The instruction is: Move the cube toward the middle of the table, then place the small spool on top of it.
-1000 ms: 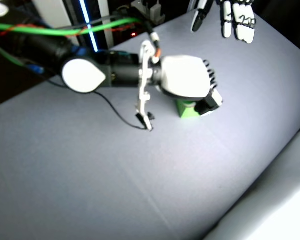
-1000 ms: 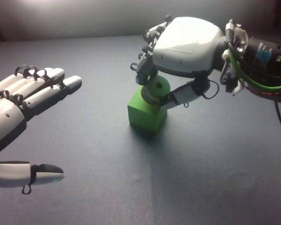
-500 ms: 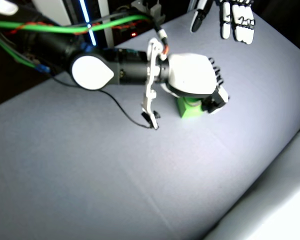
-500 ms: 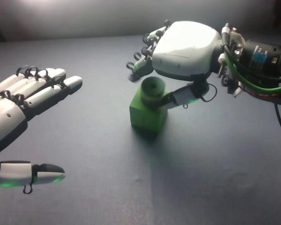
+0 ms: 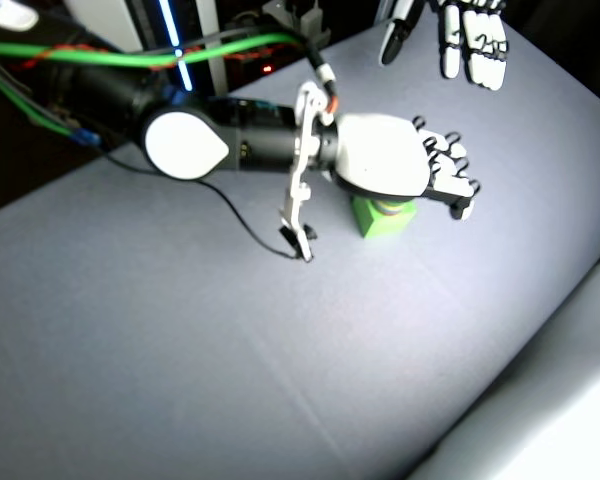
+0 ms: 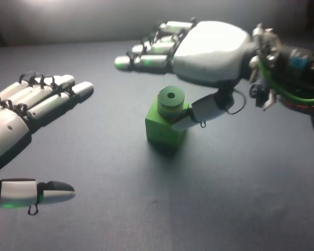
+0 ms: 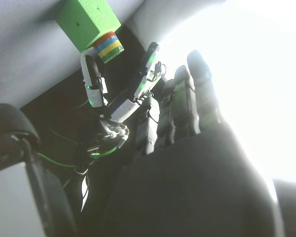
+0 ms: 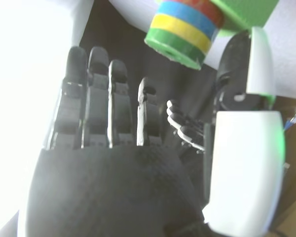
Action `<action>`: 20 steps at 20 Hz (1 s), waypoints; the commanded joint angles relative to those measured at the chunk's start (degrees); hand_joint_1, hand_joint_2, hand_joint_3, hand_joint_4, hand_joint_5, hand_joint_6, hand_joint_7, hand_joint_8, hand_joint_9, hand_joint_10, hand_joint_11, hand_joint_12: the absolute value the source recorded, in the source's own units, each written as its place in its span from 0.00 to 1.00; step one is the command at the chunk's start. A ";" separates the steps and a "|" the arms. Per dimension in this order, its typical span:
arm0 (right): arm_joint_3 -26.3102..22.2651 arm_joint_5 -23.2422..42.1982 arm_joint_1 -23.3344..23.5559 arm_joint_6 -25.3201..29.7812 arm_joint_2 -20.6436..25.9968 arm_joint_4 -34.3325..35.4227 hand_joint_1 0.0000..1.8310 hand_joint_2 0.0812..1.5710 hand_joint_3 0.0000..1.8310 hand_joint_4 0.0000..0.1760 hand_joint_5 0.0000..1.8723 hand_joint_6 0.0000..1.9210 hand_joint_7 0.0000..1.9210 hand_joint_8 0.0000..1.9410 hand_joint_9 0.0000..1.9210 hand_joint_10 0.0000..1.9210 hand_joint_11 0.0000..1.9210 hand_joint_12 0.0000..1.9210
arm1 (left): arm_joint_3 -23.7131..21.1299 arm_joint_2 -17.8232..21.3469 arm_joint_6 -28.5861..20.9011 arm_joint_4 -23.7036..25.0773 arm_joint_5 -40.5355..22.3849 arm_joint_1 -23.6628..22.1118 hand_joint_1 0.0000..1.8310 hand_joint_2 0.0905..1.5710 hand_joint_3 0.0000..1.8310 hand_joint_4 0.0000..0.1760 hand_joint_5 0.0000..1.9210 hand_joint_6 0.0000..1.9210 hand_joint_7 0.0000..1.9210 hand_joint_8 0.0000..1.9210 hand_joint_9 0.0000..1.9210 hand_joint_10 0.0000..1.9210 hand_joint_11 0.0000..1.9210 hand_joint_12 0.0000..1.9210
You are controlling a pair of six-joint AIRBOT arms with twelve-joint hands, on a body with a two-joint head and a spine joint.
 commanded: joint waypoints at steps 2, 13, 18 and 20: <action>-1.54 11.84 0.78 -0.08 3.80 5.50 0.17 0.73 0.01 0.41 0.03 0.00 0.10 0.00 0.17 0.00 0.00 0.58 | 0.00 -0.04 -0.61 -0.41 -9.15 -0.67 0.46 0.54 0.00 0.90 0.00 0.00 0.00 0.00 0.01 0.00 0.00 0.13; -17.17 56.11 -26.03 -0.10 23.37 30.92 0.12 0.84 0.00 0.22 0.10 0.00 0.17 0.00 0.18 0.00 0.00 0.37 | 0.18 0.39 -6.67 -1.73 -22.88 1.00 0.35 0.62 0.00 0.05 0.02 0.00 0.06 0.01 0.08 0.01 0.00 0.39; -21.84 70.46 -35.10 -3.26 26.40 35.72 0.16 0.84 0.00 0.02 0.14 0.00 0.28 0.01 0.33 0.01 0.19 0.29 | -0.16 0.86 -6.84 -2.45 -28.56 0.84 0.05 0.80 0.03 0.68 0.16 0.02 0.01 0.00 0.01 0.00 0.00 0.03; -24.20 70.48 -35.39 -5.81 27.62 35.15 0.31 0.82 0.00 0.07 0.26 0.01 0.27 0.00 0.28 0.00 0.08 0.31 | -0.26 1.23 -5.32 -1.79 -28.57 -0.96 0.01 0.85 0.01 0.74 0.06 0.00 0.02 0.01 0.03 0.01 0.00 0.00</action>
